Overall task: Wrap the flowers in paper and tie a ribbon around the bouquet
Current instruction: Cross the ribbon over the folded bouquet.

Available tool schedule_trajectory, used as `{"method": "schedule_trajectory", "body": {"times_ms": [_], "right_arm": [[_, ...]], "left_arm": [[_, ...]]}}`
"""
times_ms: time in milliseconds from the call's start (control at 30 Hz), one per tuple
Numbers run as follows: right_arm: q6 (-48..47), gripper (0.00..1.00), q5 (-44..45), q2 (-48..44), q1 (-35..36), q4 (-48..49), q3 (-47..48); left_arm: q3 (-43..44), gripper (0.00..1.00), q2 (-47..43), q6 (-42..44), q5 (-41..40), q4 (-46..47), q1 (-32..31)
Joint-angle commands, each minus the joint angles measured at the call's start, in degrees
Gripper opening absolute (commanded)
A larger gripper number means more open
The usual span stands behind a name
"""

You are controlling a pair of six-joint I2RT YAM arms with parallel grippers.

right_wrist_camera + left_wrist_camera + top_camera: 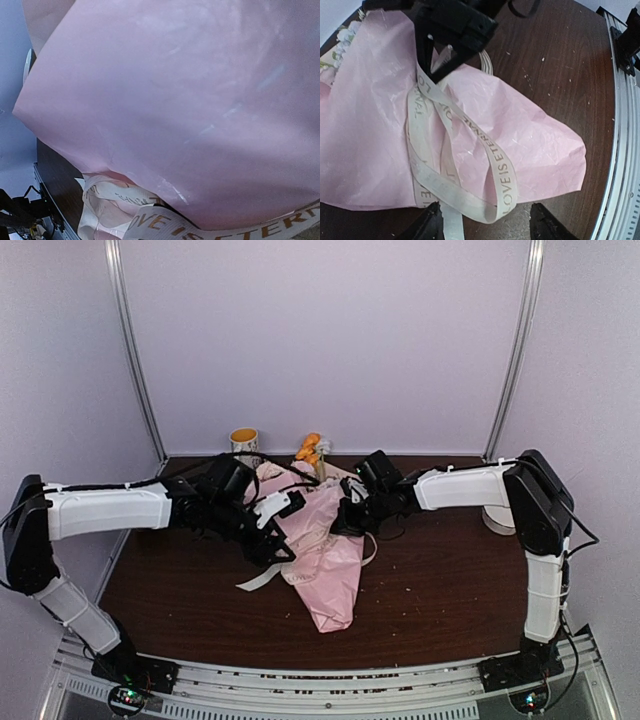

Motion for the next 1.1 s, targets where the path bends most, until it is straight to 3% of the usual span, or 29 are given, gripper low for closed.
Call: {"method": "schedule_trajectory", "body": {"times_ms": [0,167,300,533,667,733,900,1067], "right_arm": [[0.2,0.0,-0.4,-1.5,0.2,1.1,0.2],[-0.1,0.0,-1.1,-2.2,0.4,1.0,-0.2],[-0.2,0.0,-1.5,-3.9,0.4,1.4,-1.7],[0.4,0.0,-3.4,-5.9,0.5,3.2,-3.8],[0.6,0.0,-3.7,-6.3,0.5,3.5,-3.8],[0.6,0.0,-3.9,-6.7,0.5,3.6,-4.0],[0.5,0.0,-4.3,-8.3,0.5,3.6,-5.1],[0.0,0.0,-4.2,-10.1,0.5,2.1,-7.3]], "left_arm": [[6.9,0.65,5.8,2.5,-1.1,1.8,1.5],[15.1,0.67,16.7,2.9,-7.2,1.0,1.8],[20.0,0.54,22.1,0.5,-9.7,-0.9,3.2],[18.4,0.57,23.7,1.5,-3.5,0.2,3.9],[18.8,0.52,25.2,2.1,-1.3,-0.3,3.9],[18.8,0.43,25.6,2.2,-0.7,-0.5,3.8],[18.7,0.0,26.2,2.3,-2.7,-0.8,3.8],[17.5,0.0,24.6,-0.3,-8.9,2.0,4.3]]}}
